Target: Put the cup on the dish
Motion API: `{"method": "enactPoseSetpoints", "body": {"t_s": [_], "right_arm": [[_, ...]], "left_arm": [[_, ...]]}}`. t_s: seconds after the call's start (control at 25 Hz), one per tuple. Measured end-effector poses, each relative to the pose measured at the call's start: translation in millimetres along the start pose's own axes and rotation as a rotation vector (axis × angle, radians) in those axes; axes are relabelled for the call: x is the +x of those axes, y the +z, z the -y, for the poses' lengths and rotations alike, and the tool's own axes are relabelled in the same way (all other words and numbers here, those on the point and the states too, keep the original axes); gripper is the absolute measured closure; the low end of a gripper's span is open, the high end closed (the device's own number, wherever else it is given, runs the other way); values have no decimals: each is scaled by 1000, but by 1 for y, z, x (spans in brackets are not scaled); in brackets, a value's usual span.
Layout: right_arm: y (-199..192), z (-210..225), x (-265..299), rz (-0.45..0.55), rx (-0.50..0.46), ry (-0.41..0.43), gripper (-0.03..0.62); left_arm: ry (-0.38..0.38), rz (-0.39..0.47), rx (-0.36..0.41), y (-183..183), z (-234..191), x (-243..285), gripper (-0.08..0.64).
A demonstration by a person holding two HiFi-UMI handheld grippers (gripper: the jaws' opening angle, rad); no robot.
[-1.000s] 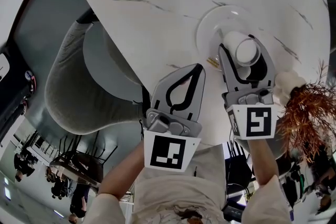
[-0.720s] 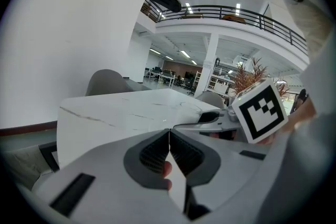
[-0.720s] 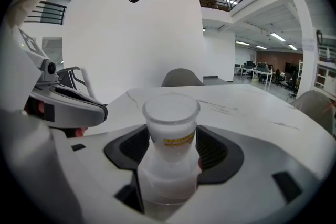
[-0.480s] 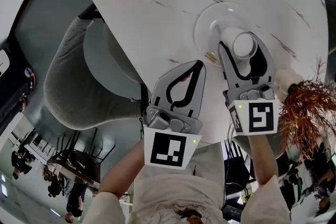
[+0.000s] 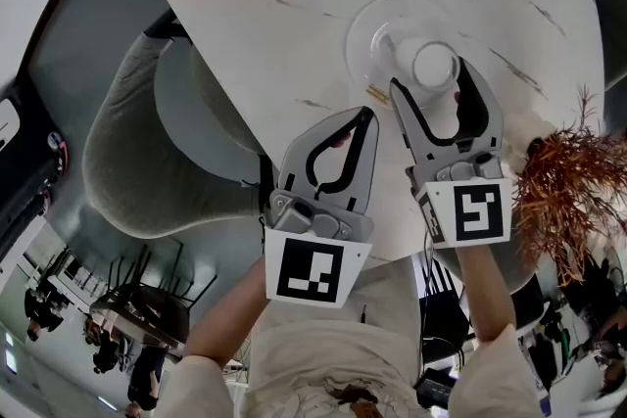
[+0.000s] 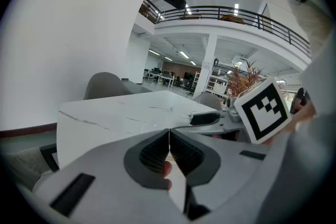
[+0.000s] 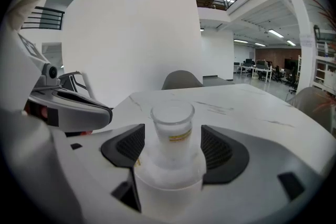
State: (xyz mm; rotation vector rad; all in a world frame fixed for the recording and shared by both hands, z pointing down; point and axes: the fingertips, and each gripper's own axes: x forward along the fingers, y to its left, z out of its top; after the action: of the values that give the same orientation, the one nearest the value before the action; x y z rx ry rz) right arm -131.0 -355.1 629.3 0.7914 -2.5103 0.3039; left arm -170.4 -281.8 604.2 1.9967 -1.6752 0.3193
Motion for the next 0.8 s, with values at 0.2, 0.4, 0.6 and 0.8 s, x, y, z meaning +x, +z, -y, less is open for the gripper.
{"method": "enactPoseSetpoints", "body": {"t_s": [0.2, 0.4, 0.6, 0.8], "right_arm": [[9, -8, -16, 16, 8, 5, 273], [22, -13, -37, 47, -10, -8, 273], [39, -25, -57, 79, -13, 1, 273], [59, -35, -74, 112, 44, 5, 274]], "left_arm": [[-4, 14, 11, 9, 10, -8, 555], [25, 36, 17, 16, 11, -19, 555], [44, 63, 5, 27, 18, -34, 555], [58, 107, 16, 55, 24, -50, 555]]}}
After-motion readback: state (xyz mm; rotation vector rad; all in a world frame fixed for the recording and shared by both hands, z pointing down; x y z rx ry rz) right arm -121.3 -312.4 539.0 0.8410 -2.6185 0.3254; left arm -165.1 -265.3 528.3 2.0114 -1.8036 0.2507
